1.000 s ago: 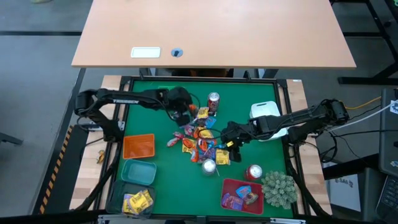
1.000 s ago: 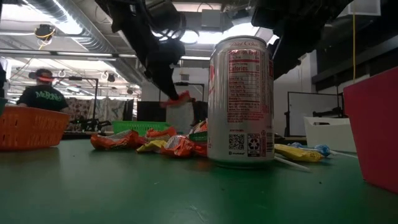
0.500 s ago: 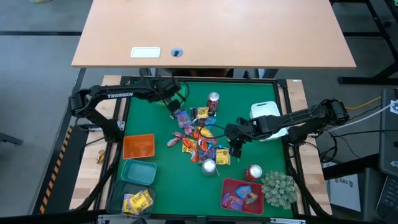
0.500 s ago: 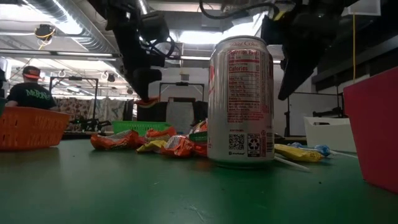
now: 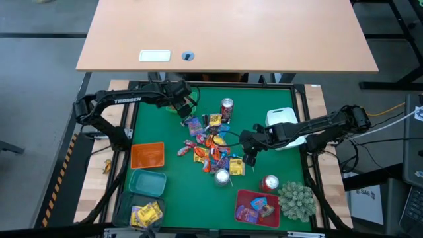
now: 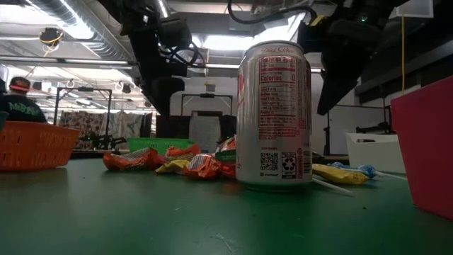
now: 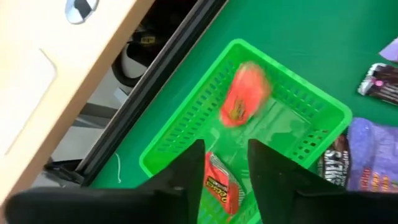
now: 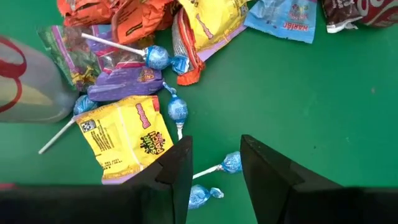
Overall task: Sort candy
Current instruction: Put the blue lollipop candy into the white bin
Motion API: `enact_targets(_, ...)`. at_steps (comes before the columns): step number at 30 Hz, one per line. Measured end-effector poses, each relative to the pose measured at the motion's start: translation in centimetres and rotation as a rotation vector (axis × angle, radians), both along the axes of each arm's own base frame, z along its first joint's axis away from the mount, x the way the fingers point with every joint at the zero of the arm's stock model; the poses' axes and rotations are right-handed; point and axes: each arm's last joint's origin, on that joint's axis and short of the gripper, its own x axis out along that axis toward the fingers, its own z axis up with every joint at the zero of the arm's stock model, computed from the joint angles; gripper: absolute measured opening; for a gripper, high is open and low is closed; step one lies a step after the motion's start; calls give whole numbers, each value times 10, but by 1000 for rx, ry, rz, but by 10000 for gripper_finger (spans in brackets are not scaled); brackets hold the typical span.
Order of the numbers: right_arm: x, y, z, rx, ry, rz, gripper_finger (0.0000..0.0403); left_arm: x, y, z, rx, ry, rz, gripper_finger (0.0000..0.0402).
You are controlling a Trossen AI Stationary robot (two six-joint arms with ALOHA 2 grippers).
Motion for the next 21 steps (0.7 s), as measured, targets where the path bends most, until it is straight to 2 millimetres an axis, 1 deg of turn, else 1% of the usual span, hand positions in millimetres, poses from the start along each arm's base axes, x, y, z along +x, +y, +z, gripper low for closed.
enact_targets(4, -1, 0, -1, 26, 8, -65, 133, 0, 0, 0, -7, -4, -5, 139)
enact_targets(8, -2, 0, -1, 49, 14, -103, 137, 0, 0, 0, -7, -4, -5, 150)
enact_targets(10, -2, 0, -1, 82, 17, -120, 147, 0, 0, 0, -7, -4, -5, 153)
enact_targets(13, -2, 1, -4, 123, 26, -201, 170, 0, 0, 0, -7, -4, -5, 153)
enact_targets(17, -2, 1, -14, 138, 93, -282, 196, 0, 0, 0, -7, -4, -5, 153)
enact_targets(21, 2, 2, -29, 130, 165, -306, 202, 0, 0, 0, -9, -4, -5, 154)
